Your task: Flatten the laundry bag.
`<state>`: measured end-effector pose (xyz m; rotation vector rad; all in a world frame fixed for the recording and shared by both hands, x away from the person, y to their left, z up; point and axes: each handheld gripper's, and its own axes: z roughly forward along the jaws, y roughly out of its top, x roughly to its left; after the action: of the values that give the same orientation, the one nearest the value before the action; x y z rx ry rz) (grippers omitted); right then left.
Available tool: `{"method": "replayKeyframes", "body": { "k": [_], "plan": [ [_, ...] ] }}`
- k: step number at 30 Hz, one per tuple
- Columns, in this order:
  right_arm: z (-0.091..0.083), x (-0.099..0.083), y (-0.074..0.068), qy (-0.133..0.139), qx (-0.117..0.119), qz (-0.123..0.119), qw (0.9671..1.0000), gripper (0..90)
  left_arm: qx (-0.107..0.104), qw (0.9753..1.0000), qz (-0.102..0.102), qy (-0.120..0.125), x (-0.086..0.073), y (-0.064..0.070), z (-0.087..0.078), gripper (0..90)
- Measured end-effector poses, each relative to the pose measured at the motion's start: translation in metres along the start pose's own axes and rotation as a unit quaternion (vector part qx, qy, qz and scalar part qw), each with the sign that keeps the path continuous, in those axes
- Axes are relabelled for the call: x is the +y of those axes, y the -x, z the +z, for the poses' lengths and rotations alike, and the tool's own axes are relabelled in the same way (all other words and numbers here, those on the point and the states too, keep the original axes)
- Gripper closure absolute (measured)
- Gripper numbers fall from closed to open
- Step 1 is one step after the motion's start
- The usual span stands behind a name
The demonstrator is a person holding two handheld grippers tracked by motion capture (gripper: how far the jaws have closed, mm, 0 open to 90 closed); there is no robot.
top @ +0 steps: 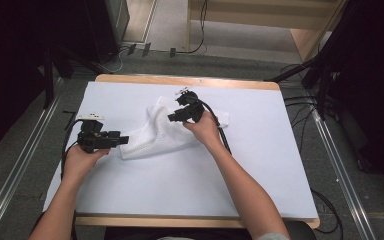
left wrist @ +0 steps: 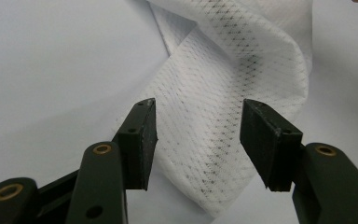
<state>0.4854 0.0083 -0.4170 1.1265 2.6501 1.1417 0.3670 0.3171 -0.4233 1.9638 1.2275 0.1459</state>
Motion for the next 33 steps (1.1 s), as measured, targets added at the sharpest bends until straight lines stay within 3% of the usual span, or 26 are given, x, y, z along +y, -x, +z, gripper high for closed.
{"method": "replayKeyframes", "body": {
  "k": [12,19,25,29,33],
  "plan": [
    [0.026,0.028,-0.023,0.004,0.019,-0.013,0.9997,54.4,0.000,1.0000,0.002,0.003,0.000,0.000,-0.002,47.4],
    [0.050,0.036,-0.030,-0.006,0.008,-0.015,0.9998,47.8,0.000,1.0000,0.002,0.005,0.000,-0.002,-0.003,47.4],
    [0.066,0.035,-0.028,-0.008,0.000,-0.005,1.0000,49.0,0.000,1.0000,0.001,0.005,-0.001,-0.002,-0.003,47.4],
    [0.074,0.032,-0.030,-0.027,-0.011,-0.016,0.9994,49.3,0.001,1.0000,0.000,0.005,0.000,-0.002,-0.002,47.4],
    [0.079,0.029,-0.034,-0.042,-0.015,-0.026,0.9987,61.1,0.002,1.0000,0.001,0.004,0.000,-0.002,-0.002,47.4]
  ]
}}
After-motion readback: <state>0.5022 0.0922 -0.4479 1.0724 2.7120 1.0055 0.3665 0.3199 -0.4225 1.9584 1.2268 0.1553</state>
